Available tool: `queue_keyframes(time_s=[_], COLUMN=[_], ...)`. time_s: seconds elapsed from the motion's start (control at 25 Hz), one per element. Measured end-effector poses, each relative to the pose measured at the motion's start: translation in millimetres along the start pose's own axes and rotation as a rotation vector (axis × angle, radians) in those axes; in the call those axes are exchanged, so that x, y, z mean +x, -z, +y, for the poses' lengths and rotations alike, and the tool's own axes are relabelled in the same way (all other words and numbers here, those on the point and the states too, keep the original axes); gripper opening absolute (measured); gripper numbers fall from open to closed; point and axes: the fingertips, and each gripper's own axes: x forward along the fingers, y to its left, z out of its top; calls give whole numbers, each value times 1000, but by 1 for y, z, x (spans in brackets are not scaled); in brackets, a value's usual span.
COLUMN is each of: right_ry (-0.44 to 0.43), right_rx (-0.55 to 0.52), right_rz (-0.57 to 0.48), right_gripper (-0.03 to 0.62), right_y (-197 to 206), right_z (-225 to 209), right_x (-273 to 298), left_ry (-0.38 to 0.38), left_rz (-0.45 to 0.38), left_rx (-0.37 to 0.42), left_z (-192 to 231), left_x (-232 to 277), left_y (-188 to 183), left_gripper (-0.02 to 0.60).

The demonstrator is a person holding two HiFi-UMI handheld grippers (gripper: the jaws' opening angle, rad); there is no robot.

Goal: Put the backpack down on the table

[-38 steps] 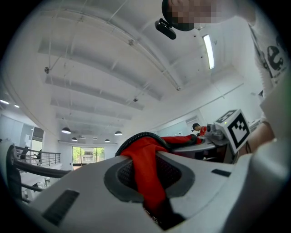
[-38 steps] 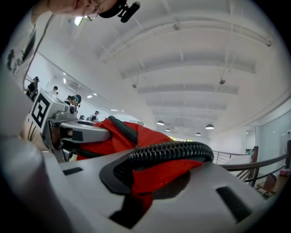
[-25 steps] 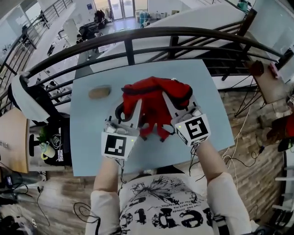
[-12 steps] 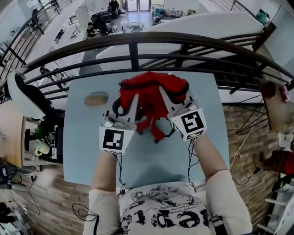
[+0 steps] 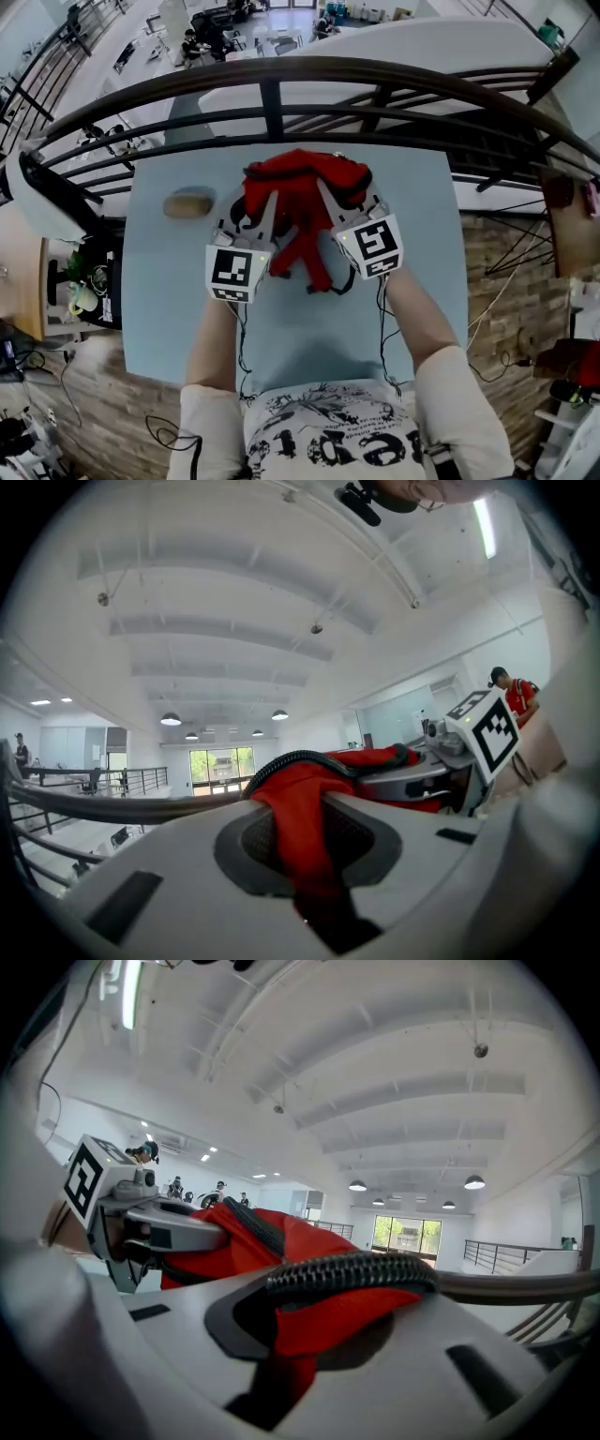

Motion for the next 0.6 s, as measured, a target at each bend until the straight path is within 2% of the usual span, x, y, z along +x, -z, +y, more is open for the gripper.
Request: queue_keyframes(time_s=[0.28, 0.6], right_ry=[-11, 0], right_rx=[52, 92], right_rz=[47, 103], right_gripper=[61, 71], right_y=[41, 63], right_z=[4, 25], right_x=[-8, -27], left_ry=[10, 48], left_rz=[28, 66], left_rx=[-24, -59], left_z=[-18, -32], left_x=[0, -20], left_y=[37, 58], left_gripper=[57, 57])
